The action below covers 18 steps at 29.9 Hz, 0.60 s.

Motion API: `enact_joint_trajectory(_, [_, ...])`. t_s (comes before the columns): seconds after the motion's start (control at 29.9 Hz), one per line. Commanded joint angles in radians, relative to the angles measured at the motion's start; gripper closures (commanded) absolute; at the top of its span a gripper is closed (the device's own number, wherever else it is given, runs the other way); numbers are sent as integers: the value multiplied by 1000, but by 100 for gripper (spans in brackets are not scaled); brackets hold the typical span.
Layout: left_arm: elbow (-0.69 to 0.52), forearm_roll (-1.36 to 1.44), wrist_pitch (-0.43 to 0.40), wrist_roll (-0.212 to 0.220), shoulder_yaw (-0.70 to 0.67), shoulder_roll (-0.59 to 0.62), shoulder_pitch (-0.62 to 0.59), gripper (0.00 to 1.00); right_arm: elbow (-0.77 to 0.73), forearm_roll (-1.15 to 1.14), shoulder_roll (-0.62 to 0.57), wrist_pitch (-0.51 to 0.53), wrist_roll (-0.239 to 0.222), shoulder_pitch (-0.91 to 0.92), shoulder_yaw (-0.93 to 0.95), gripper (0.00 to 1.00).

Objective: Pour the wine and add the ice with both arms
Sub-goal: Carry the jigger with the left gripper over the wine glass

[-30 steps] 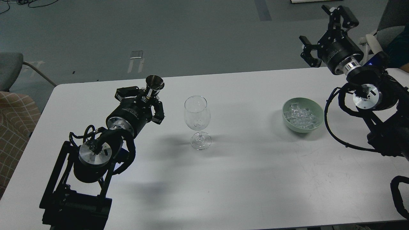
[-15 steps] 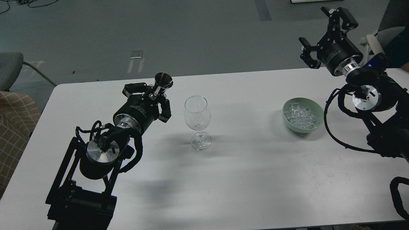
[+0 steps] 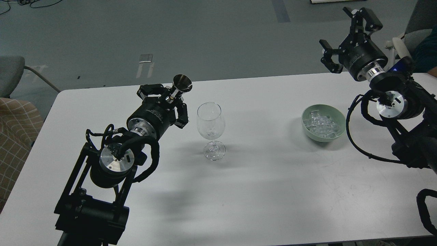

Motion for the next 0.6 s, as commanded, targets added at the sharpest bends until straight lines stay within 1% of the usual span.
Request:
enact_joint_trajectory(0.0, [0,25,0,5,32,0,0,100,0,0,0,0,0,0,0,0])
enact_joint_trajectory(0.13, [2,49,-2,7,52,0,0,100,0,0,0,0,0,0,0,0])
enact_joint_trajectory(0.57, [3,72,-9,5,55,0,-5,100,0,0,2,0,0,-2,0,0])
